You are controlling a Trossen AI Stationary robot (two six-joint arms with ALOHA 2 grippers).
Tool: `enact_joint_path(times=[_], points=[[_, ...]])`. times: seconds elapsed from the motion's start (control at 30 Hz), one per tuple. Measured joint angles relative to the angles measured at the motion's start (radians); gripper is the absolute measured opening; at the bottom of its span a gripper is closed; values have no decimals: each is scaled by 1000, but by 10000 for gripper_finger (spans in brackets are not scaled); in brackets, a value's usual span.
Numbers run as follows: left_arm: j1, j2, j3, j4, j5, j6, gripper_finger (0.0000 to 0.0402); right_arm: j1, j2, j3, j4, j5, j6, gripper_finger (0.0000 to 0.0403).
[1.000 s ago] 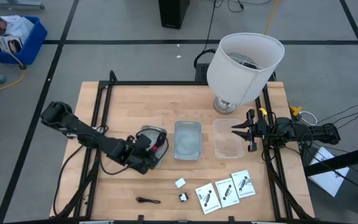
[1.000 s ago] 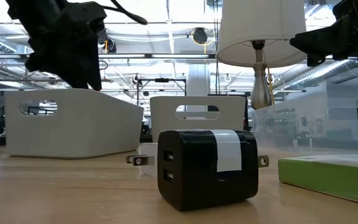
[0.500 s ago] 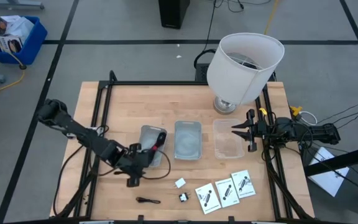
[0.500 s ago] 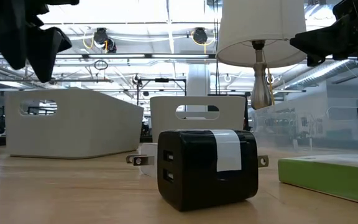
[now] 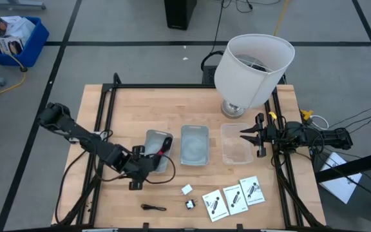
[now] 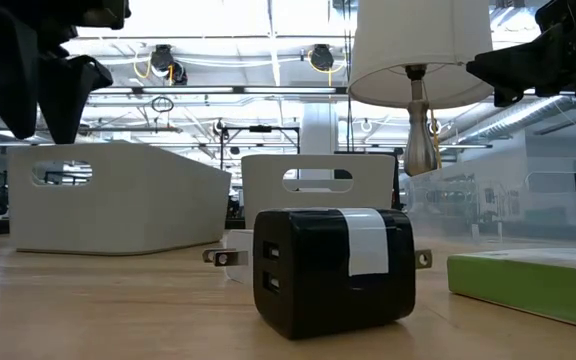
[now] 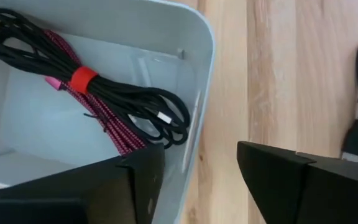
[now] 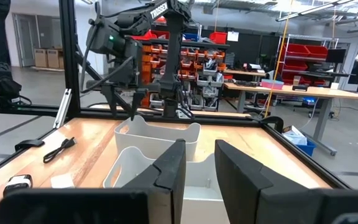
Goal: Pick and place items into bin
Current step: Adjust the left gray bin
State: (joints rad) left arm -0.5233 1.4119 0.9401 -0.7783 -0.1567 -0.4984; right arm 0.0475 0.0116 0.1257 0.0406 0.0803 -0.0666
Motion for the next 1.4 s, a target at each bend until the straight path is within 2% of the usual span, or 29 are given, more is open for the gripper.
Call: enact_joint_path(times=[0.3,0.53,0.67,0.77,1.23,1.4], points=[[14,94,-4,-7,0,13,107,0,0,0,0,-1,1,78],[47,132,-3,0,4,-176,13,0,0,0,0,0,1,79],[47,133,-5,13,-3,-306,10,0,0,0,0,0,1,78],[40,133,-5,32,-2,-331,5,0,0,0,0,0,0,79],[-6,131,-3,-14,54,-35,2,0,0,0,0,-2,0,78],[3,131,-3,-26,56,-27,2,0,0,0,0,-1,-1,79]])
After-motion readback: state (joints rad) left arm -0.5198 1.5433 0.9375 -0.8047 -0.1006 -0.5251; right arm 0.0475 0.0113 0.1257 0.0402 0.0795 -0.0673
